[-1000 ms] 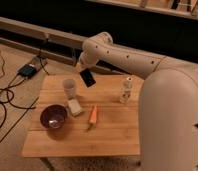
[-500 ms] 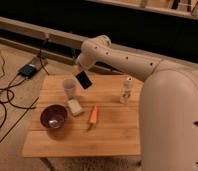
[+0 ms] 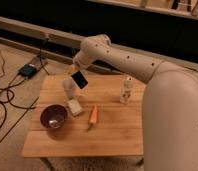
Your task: Place the eraser in the ceramic cup
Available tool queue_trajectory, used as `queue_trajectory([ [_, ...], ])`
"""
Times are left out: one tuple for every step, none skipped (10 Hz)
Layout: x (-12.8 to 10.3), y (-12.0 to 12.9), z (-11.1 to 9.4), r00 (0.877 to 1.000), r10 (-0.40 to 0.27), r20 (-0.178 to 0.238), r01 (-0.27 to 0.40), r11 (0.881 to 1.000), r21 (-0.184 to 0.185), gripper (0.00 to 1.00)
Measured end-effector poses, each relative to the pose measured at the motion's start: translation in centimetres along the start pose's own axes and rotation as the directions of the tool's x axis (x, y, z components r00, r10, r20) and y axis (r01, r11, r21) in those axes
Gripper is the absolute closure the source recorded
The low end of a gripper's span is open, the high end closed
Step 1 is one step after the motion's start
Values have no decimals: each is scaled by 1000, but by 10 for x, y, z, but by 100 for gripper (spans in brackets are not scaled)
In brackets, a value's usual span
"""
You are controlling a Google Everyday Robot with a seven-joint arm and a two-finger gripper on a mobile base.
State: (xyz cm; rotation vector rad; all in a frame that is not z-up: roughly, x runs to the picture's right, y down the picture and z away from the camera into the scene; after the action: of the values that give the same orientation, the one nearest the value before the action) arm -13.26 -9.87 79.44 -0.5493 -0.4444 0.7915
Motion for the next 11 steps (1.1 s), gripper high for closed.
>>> queue_trajectory([
  [-1,5,-1,1000,-25,15,26,999,-39,100],
  [-1,8,-4,998,-63,29,65,995,-80,100],
  [0,10,-5,995,-93,39,97,989,-108,100],
  [2,10,-5,990,-131,46,136,980,-142,100],
  [3,8,-4,987,-156,51,162,973,-163,100],
  [3,6,-4,984,-169,57,176,969,-176,100],
  [1,3,-3,982,-179,69,188,964,-188,100],
  [-4,2,-1,979,-186,81,198,960,-197,100],
  [-8,1,1,978,-190,90,205,958,-203,100],
  [-13,1,4,976,-193,99,210,955,-209,100],
  [-17,0,7,975,-193,107,212,953,-215,100],
])
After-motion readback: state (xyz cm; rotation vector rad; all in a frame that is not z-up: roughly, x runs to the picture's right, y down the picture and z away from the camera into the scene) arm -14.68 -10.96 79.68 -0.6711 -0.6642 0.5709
